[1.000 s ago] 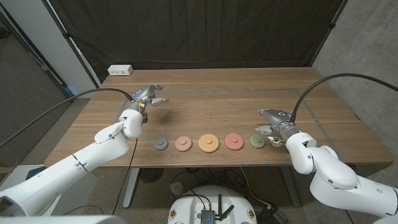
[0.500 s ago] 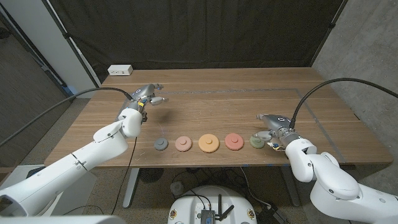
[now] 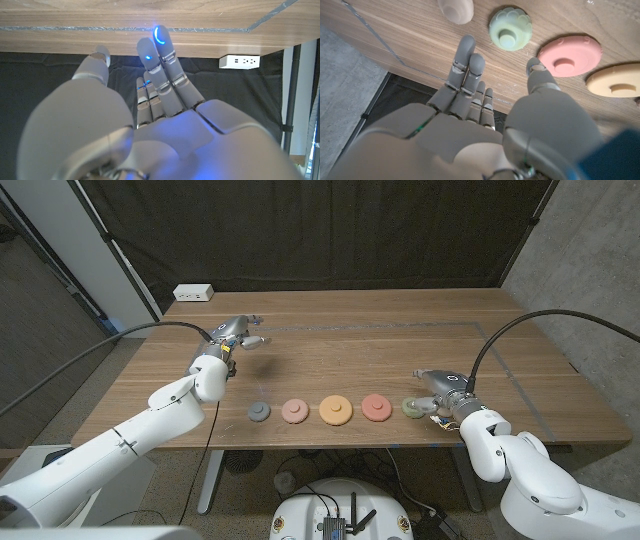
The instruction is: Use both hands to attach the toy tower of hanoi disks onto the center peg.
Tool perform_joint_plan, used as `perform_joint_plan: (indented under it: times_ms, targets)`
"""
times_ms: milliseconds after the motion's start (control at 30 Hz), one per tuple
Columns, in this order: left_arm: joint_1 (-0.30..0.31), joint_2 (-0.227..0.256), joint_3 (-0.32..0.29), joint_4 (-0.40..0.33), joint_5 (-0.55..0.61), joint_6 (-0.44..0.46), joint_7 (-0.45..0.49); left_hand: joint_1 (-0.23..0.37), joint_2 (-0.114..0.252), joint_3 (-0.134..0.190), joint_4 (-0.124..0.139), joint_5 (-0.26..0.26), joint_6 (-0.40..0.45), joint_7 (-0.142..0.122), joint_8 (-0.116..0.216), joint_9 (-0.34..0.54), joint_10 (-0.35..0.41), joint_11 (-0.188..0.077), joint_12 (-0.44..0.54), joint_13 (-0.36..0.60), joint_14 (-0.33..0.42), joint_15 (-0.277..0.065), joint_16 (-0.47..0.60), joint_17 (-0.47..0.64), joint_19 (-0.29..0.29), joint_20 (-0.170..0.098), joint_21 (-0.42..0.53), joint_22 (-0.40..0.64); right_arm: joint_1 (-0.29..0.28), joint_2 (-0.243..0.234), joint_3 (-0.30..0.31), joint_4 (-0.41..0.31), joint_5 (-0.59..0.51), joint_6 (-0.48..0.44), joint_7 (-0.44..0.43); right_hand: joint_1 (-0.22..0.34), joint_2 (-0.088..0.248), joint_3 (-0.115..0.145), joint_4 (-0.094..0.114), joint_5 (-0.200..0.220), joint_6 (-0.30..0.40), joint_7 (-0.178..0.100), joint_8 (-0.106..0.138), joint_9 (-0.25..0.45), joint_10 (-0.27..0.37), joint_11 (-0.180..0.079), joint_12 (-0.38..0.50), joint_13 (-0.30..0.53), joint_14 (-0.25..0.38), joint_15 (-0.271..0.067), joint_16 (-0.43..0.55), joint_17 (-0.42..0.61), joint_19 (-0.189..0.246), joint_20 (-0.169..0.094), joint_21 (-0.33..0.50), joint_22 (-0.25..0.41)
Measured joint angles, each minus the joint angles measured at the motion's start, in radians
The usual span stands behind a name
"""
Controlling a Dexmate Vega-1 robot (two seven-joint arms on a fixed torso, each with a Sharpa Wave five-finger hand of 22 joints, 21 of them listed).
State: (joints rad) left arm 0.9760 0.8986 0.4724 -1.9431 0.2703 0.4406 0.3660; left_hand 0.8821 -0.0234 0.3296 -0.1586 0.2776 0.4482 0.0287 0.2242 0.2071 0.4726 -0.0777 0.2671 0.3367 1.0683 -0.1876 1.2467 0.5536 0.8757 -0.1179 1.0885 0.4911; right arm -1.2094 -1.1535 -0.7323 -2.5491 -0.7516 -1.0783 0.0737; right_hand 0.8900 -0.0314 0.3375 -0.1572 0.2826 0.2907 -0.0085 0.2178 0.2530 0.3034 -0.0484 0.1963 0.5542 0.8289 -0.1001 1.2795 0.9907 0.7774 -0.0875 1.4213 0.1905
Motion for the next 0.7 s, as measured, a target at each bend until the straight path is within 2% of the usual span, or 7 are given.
perform_joint_plan:
  times_ms: [400, 567, 700]
  targets:
    - [0.013, 0.002, -0.009, 0.001, -0.001, -0.012, 0.004, 0.004, 0.004, -0.003, -0.003, 0.004, 0.0, 0.0, -0.004, 0.0, 0.003, -0.003, 0.0, 0.005, 0.0, 0.0, 0.007, -0.002, 0.0, 0.0, 0.01, -0.005, 0.0, 0.012, -0.021, -0.004, -0.071, -0.003, 0.05, 0.0, 0.0, -0.004, -0.001, 0.0, -0.009, 0.002, 0.0, 0.0, 0.0, 0.0, 0.0, 0.0, 0.0, 0.0, 0.0, -0.004, -0.005, 0.005, 0.004, 0.0]
    - [0.018, 0.007, -0.013, -0.001, -0.002, -0.019, 0.005, 0.011, 0.011, -0.003, -0.003, 0.004, 0.0, 0.0, -0.007, 0.0, 0.003, -0.003, -0.005, 0.005, 0.0, 0.0, 0.007, -0.006, 0.0, 0.0, 0.015, -0.009, 0.007, 0.027, -0.04, -0.006, -0.12, -0.003, 0.091, 0.006, 0.006, -0.004, -0.001, 0.0, -0.013, 0.002, 0.0, 0.0, -0.005, 0.006, 0.0, 0.0, 0.0, 0.0, 0.0, -0.006, -0.006, 0.006, 0.008, 0.0]
    - [0.023, 0.011, -0.016, -0.001, -0.005, -0.032, 0.005, 0.011, 0.011, -0.003, -0.003, 0.004, 0.0, 0.0, -0.007, 0.0, 0.003, -0.003, -0.005, 0.005, 0.0, 0.0, 0.011, -0.006, 0.0, 0.0, 0.015, -0.009, 0.023, 0.057, -0.063, -0.006, -0.172, 0.001, 0.138, 0.005, 0.005, -0.007, -0.004, 0.0, -0.021, 0.003, -0.004, 0.0, -0.005, 0.006, 0.0, 0.0, 0.0, 0.0, 0.0, -0.009, -0.006, 0.006, 0.008, 0.0]
